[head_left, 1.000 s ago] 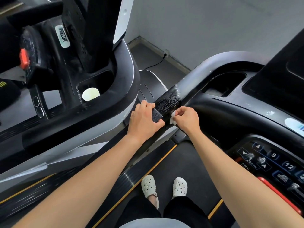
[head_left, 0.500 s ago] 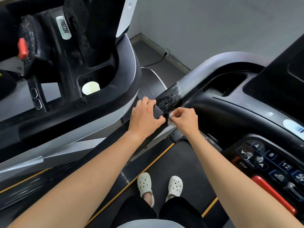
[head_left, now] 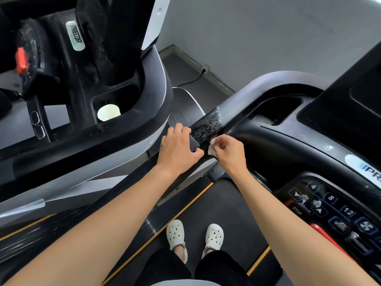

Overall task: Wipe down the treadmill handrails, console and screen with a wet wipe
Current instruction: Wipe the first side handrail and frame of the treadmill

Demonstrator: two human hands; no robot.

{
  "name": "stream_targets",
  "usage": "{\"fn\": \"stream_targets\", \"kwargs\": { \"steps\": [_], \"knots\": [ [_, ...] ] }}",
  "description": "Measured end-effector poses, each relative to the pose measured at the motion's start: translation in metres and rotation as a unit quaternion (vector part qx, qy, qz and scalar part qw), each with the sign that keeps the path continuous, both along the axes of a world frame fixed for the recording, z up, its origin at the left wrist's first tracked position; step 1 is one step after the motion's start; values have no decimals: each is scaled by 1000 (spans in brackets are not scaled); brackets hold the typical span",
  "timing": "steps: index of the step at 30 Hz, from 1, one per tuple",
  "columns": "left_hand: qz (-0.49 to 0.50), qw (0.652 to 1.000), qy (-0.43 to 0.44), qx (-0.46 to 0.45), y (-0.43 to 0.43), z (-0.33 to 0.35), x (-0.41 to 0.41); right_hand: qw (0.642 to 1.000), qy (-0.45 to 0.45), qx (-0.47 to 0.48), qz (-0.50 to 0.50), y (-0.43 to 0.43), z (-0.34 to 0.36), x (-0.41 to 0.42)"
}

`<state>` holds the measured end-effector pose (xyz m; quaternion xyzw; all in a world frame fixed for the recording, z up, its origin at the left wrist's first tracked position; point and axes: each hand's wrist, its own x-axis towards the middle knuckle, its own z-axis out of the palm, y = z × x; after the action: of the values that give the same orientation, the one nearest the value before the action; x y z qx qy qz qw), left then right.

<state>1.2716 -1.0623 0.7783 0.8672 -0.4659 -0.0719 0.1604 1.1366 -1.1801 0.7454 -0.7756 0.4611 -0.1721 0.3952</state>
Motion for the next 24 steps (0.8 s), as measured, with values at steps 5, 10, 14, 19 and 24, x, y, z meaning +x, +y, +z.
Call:
{"fn": "stream_targets", "kwargs": {
  "steps": [5,10,14,19,24],
  "knots": [
    [1,999,28,23,-11,7,7,991,-78,-59,-87,-32,26,10],
    [-3,995,92,39,-22,12,16,978,-10,-189,84,-26,22,17],
    [6,992,117,35,-25,12,18,946,87,-246,192,-38,21,11],
    [4,991,119,63,-30,17,26,947,158,-263,96,-80,28,17],
    [-2,992,106,63,-31,18,28,911,140,-331,202,-47,34,34]
  ]
}}
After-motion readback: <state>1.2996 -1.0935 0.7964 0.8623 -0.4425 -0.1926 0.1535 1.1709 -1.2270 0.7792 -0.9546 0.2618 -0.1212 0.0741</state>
